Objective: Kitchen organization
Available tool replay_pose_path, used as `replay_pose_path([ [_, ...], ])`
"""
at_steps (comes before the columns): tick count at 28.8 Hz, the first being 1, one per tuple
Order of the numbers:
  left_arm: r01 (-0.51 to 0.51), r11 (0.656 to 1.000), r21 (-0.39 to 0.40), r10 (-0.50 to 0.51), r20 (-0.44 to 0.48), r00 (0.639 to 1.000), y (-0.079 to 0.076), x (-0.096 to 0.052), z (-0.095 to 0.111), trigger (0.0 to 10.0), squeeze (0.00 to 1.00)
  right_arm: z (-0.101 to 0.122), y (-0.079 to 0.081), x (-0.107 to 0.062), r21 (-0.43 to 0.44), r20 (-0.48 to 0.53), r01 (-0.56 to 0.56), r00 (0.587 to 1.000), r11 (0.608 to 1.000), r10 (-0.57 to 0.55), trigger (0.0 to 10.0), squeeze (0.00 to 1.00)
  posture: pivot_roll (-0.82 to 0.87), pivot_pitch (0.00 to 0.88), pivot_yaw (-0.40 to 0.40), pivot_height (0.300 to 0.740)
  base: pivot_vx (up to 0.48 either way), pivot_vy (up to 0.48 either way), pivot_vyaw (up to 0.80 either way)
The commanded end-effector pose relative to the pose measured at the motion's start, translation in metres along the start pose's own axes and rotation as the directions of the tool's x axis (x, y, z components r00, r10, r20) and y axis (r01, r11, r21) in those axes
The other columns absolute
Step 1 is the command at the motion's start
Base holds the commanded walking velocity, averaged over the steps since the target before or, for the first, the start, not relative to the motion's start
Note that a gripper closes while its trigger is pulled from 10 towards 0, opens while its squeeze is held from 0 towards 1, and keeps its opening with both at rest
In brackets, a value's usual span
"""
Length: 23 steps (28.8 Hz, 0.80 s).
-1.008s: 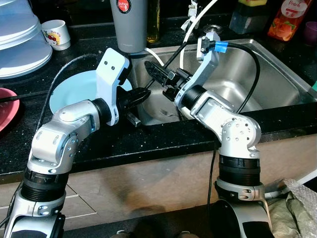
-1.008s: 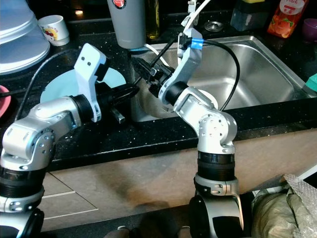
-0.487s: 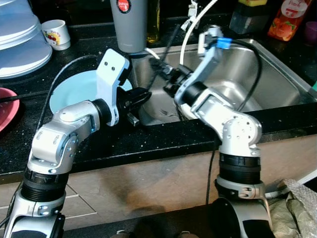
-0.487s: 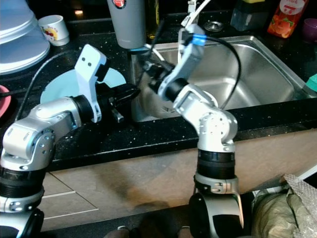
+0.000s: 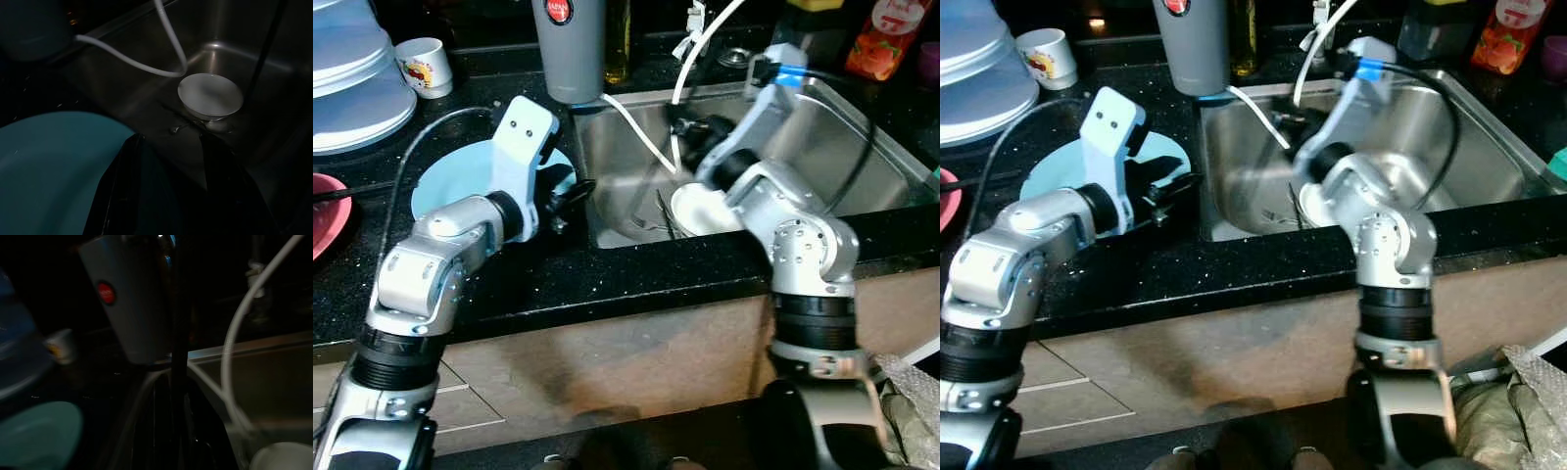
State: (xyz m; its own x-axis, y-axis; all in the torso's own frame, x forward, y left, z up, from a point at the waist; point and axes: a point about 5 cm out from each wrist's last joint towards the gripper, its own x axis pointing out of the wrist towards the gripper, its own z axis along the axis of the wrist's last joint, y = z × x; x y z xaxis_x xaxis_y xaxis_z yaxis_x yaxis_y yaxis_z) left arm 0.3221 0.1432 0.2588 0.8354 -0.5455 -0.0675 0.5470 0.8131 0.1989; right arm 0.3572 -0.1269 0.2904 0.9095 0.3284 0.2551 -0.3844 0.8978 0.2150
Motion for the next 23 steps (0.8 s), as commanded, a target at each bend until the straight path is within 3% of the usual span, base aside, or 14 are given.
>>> replay_pose_path([
  [1, 0.093, 0.995, 0.026, -0.093, 0.002, 0.996, -0.016, 0.003, -0.001, 10.0, 0.0, -0.02, 0.005, 0.002, -0.062, -0.042, -0.017, 0.999, 0.998, 0.014, 0.4, 0.0, 0.02, 0.092, 0.026, 0.74, 0.0, 0.0, 0.0],
  [2, 0.093, 0.995, 0.026, -0.093, 0.002, 0.996, -0.016, 0.003, -0.001, 10.0, 0.0, -0.02, 0.005, 0.002, -0.062, -0.042, -0.017, 0.999, 0.998, 0.014, 0.4, 0.0, 0.02, 0.092, 0.026, 0.74, 0.0, 0.0, 0.0],
  [3, 0.117, 0.993, 0.029, -0.117, 0.0, 0.993, -0.021, 0.003, -0.001, 10.0, 0.0, -0.027, 0.005, 0.001, -0.091, -0.053, -0.02, 0.998, 0.996, 0.015, 1.4, 0.0, 0.02, 0.092, 0.027, 0.74, 0.0, 0.0, 0.0],
  [4, 0.133, 0.99, 0.037, -0.132, -0.006, 0.991, -0.024, 0.004, -0.002, 10.0, 0.0, -0.034, 0.005, 0.001, -0.126, -0.064, -0.02, 0.998, 0.992, 0.012, 3.1, 0.0, 0.02, 0.092, 0.027, 0.74, 0.0, 0.0, 0.0],
  [5, 0.137, 0.99, 0.042, -0.137, -0.012, 0.991, -0.025, 0.005, -0.003, 10.0, 0.0, -0.039, 0.005, 0.001, -0.147, -0.073, -0.022, 0.997, 0.989, 0.011, 4.1, 0.0, 0.02, 0.093, 0.029, 0.74, 0.0, 0.0, 0.0],
  [6, 0.139, 0.989, 0.058, -0.137, -0.025, 0.99, -0.026, 0.005, -0.004, 10.0, 0.0, -0.046, 0.004, 0.001, -0.169, -0.085, -0.019, 0.996, 0.985, 0.005, 6.1, 0.0, 0.02, 0.093, 0.029, 0.74, 0.0, 0.0, 0.0],
  [8, 0.139, 0.988, 0.07, -0.137, -0.034, 0.99, -0.026, 0.006, -0.005, 10.0, 0.0, -0.05, 0.003, 0.001, -0.188, -0.09, -0.018, 0.996, 0.982, 0.001, 6.1, 0.0, 0.02, 0.093, 0.029, 0.74, 0.0, 0.0, 0.0],
  [9, 0.139, 0.987, 0.077, -0.137, -0.039, 0.99, -0.026, 0.006, -0.006, 10.0, 0.0, -0.055, 0.002, 0.001, -0.199, -0.1, -0.019, 0.995, 0.98, -0.001, 10.0, 0.0, 0.02, 0.097, 0.028, 0.74, 0.0, 0.0, 0.0],
  [18, 0.141, 0.98, 0.141, -0.129, -0.089, 0.988, -0.026, 0.006, -0.013, 10.0, 0.0, -0.078, -0.001, 0.0, -0.249, -0.161, -0.041, 0.987, 0.968, 0.0, 10.0, 0.0, 0.02, 0.104, 0.026, 0.74, 0.0, 0.0, 0.0],
  [23, 0.141, 0.979, 0.144, -0.127, -0.103, 0.987, -0.028, 0.005, -0.016, 10.0, 0.0, -0.097, -0.003, -0.002, -0.238, -0.255, -0.076, 0.967, 0.968, 0.013, 10.0, 0.0, 0.02, 0.107, 0.021, 0.74, 0.0, 0.0, 0.0],
])
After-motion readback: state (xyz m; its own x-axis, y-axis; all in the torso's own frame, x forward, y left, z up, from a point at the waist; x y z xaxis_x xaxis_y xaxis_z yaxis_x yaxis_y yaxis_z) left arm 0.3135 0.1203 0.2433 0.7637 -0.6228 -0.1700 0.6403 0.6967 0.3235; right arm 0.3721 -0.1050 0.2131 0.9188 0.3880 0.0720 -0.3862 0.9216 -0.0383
